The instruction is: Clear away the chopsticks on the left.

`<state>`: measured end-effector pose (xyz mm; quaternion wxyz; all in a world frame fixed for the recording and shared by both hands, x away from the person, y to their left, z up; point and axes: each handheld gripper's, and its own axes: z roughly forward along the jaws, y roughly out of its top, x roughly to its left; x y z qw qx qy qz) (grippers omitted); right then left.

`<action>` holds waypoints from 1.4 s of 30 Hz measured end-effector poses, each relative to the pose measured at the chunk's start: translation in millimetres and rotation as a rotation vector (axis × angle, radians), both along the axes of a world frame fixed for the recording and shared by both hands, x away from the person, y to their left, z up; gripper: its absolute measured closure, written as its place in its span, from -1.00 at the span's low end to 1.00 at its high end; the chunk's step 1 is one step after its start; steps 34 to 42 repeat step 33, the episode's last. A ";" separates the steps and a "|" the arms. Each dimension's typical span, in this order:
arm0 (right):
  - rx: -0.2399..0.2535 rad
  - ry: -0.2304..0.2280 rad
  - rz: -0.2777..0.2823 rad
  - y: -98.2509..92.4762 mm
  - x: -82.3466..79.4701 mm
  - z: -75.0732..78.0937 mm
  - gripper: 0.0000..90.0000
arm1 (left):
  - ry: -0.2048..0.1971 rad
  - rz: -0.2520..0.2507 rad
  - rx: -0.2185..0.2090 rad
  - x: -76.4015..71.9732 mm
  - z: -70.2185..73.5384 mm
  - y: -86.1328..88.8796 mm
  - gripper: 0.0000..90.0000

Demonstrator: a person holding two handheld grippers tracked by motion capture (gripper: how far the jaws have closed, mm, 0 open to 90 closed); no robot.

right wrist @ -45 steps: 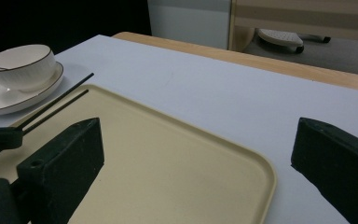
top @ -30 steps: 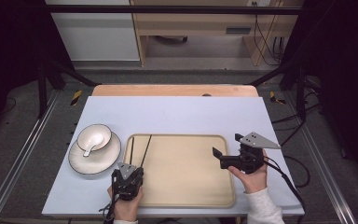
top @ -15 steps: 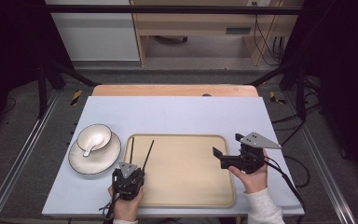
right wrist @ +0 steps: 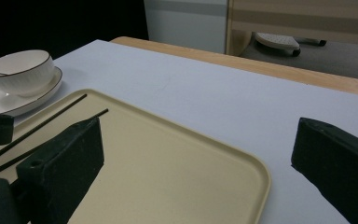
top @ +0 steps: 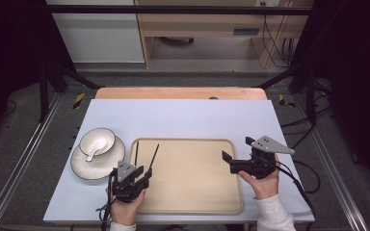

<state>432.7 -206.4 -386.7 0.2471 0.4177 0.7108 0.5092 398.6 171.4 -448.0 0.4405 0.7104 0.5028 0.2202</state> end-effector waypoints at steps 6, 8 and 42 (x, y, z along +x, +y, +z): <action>0.006 -0.001 0.000 -0.1 -0.5 0.6 -0.95 | -0.039 -0.092 0.017 6.7 14.9 0.6 0.13; 0.008 0.001 0.001 -0.8 -1.1 1.3 -0.95 | -0.047 -0.110 0.023 9.8 19.1 3.6 0.02; 0.011 -0.012 -0.012 -8.0 -2.3 3.3 -0.95 | -0.079 -0.131 0.011 15.0 30.1 72.1 -0.57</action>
